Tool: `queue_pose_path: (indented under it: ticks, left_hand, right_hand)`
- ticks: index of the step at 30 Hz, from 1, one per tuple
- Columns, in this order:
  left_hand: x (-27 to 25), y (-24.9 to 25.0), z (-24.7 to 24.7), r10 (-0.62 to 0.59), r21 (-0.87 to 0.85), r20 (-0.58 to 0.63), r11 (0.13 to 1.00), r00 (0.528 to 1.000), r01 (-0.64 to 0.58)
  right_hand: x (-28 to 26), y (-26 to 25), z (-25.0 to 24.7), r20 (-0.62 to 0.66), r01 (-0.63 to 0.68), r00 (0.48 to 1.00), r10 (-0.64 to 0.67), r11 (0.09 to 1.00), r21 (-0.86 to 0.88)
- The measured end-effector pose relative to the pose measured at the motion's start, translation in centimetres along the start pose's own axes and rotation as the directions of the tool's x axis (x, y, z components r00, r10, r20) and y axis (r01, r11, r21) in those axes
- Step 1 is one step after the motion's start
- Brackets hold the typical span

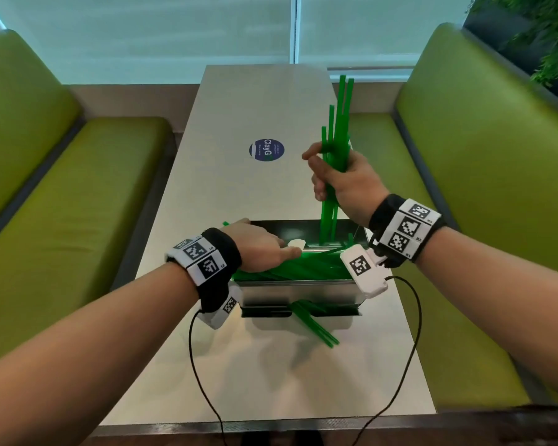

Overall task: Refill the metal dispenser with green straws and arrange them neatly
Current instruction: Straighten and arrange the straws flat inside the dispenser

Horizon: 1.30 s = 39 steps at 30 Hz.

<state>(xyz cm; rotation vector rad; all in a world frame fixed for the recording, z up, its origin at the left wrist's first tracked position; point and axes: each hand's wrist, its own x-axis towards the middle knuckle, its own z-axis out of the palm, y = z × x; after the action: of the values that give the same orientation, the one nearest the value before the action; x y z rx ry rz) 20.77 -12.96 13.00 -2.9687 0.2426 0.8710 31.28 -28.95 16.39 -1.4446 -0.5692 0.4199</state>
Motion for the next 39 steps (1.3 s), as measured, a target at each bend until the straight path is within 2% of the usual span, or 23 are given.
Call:
queue_pose_path:
  ticks: [3,6,9,11,14,19,22,24,26,30,32,34,36,39]
  left_hand:
    - [-0.6,0.4,0.4,0.052,0.081,-0.048,0.996,0.997,-0.048]
    - [-1.1,0.6,0.8,0.099,0.181,-0.102,0.980,0.990,-0.079]
    - [-1.0,0.5,0.9,0.105,0.180,-0.160,0.981,0.982,-0.075]
    - [-0.8,0.6,0.7,0.109,0.220,-0.144,0.973,0.984,-0.075]
    - [-1.0,0.7,0.3,0.088,0.250,-0.094,0.966,0.992,-0.062]
    - [-1.0,0.6,0.4,0.062,0.224,-0.134,0.974,0.989,-0.030]
    - [-0.6,0.6,0.5,0.038,0.194,-0.180,0.981,0.983,-0.003]
    - [-0.4,0.9,0.3,0.014,0.159,-0.211,0.987,0.977,0.020]
    - [-0.6,1.1,0.2,0.019,0.171,-0.238,0.985,0.971,0.023]
    - [-0.7,0.7,1.1,0.044,0.169,-0.320,0.986,0.946,0.012]
    - [-0.9,0.6,1.6,-0.006,0.108,-0.357,0.993,0.934,0.047]
    - [-1.0,0.6,1.9,-0.019,0.078,-0.391,0.995,0.920,0.054]
    - [-1.1,0.5,2.2,-0.022,0.068,-0.425,0.996,0.905,0.056]
    - [-1.2,0.1,2.7,-0.018,0.072,-0.468,0.996,0.884,0.059]
  right_hand:
    - [0.3,-0.3,1.6,-0.009,0.027,1.000,-0.027,0.999,0.026]
    - [0.2,0.4,3.1,0.058,-0.034,0.998,0.033,0.999,0.017]
    - [-0.1,1.0,4.0,0.117,-0.087,0.989,0.085,0.996,0.006]
    - [-0.2,1.6,4.1,0.132,-0.087,0.986,0.098,0.992,-0.086]
    - [-0.6,2.6,3.3,0.190,-0.018,0.978,0.084,0.945,-0.326]
    - [-1.1,3.0,1.6,0.276,0.064,0.957,0.089,0.864,-0.499]
    - [-1.0,3.0,1.2,0.334,0.042,0.911,0.242,0.751,-0.660]
    - [-0.8,3.0,1.2,0.340,0.062,0.869,0.360,0.601,-0.797]
    - [-0.7,2.9,1.3,0.344,0.142,0.845,0.410,0.448,-0.883]
    - [-0.2,3.5,2.3,0.298,0.245,0.794,0.530,0.171,-0.954]
    - [0.3,4.0,2.9,0.272,0.274,0.765,0.584,0.087,-0.958]
    - [0.7,4.3,3.4,0.244,0.286,0.737,0.631,0.036,-0.958]
    - [1.3,4.0,3.7,0.211,0.264,0.706,0.676,0.026,-0.964]
    - [1.9,2.8,3.1,0.194,0.171,0.700,0.687,0.103,-0.980]
